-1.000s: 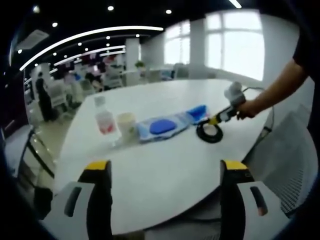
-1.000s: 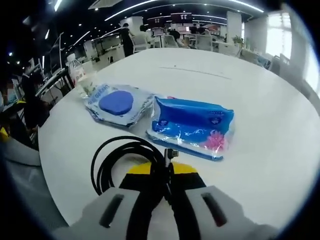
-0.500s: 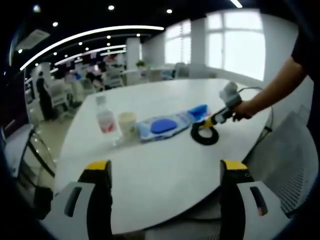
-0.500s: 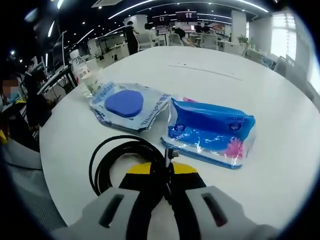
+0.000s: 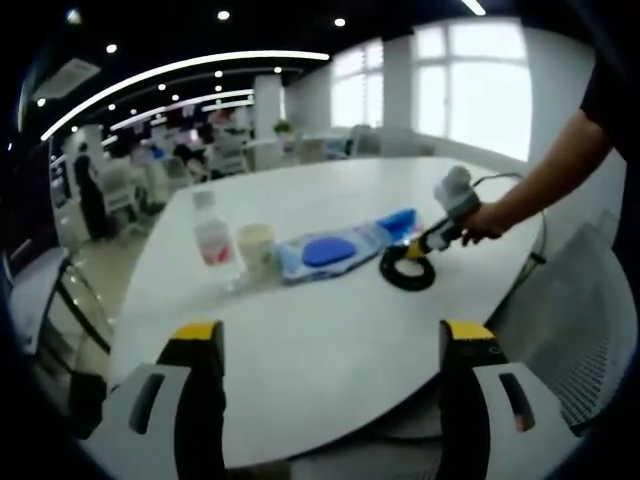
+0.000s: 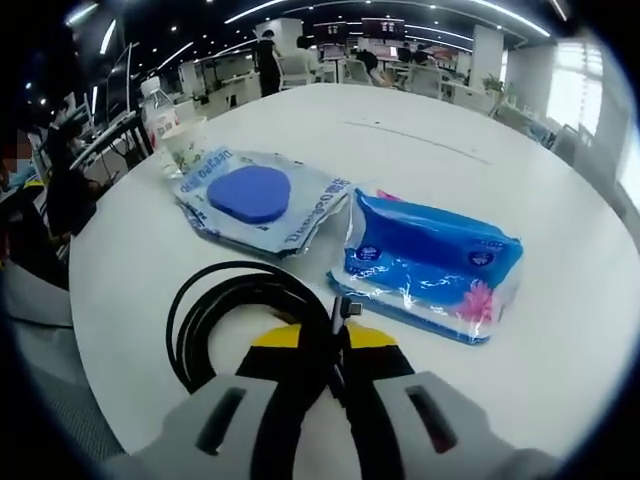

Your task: Arrange the tabletop items into an orderly group along one side of the table until the central work area is clear of visible clutter.

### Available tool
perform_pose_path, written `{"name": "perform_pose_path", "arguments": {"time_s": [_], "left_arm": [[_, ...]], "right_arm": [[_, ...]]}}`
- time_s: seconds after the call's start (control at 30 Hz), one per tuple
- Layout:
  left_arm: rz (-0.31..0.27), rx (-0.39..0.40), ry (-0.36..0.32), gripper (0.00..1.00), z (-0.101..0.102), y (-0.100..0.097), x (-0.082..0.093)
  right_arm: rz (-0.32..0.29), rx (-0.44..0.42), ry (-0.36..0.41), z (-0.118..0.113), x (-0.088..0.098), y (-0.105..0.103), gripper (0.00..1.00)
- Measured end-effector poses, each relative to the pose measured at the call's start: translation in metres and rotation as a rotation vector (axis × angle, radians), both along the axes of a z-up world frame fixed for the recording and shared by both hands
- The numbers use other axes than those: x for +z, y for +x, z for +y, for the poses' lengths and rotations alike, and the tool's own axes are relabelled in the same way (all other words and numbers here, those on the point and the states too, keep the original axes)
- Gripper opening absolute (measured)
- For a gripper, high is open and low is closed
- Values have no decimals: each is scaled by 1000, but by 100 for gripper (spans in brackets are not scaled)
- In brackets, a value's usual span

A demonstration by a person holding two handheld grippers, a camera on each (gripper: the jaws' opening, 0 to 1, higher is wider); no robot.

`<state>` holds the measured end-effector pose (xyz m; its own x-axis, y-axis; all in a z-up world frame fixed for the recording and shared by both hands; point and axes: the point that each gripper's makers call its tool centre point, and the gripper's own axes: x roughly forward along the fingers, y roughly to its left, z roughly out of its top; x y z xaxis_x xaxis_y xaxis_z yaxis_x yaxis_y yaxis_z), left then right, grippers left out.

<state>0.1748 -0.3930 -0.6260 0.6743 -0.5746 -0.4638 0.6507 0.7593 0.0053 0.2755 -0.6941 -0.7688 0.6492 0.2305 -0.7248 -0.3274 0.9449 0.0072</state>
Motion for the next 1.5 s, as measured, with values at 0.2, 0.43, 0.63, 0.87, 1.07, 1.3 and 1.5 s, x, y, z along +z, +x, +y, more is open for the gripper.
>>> {"name": "perform_pose_path", "arguments": {"time_s": [0.2, 0.43, 0.63, 0.87, 1.07, 1.3, 1.5], "left_arm": [[3, -6, 2, 85, 0, -1, -1], [3, -12, 1, 85, -1, -1, -1], [3, -20, 0, 85, -2, -1, -1], [5, -30, -1, 85, -3, -2, -2], [7, -43, -1, 85, -5, -3, -3], [13, -55, -1, 85, -6, -4, -4], [19, -64, 2, 85, -6, -6, -6]], "right_arm": [[-2, -5, -15, -1, 0, -2, 13], [-6, 1, -17, -2, 2, -5, 14], [-11, 13, -19, -2, 4, -8, 18], [-35, 21, 1, 0, 14, -19, 22], [-72, 41, 14, 4, 27, -34, 27], [-111, 39, 33, 6, 44, -50, 33], [-159, 10, 74, 6, 66, -63, 41]]}}
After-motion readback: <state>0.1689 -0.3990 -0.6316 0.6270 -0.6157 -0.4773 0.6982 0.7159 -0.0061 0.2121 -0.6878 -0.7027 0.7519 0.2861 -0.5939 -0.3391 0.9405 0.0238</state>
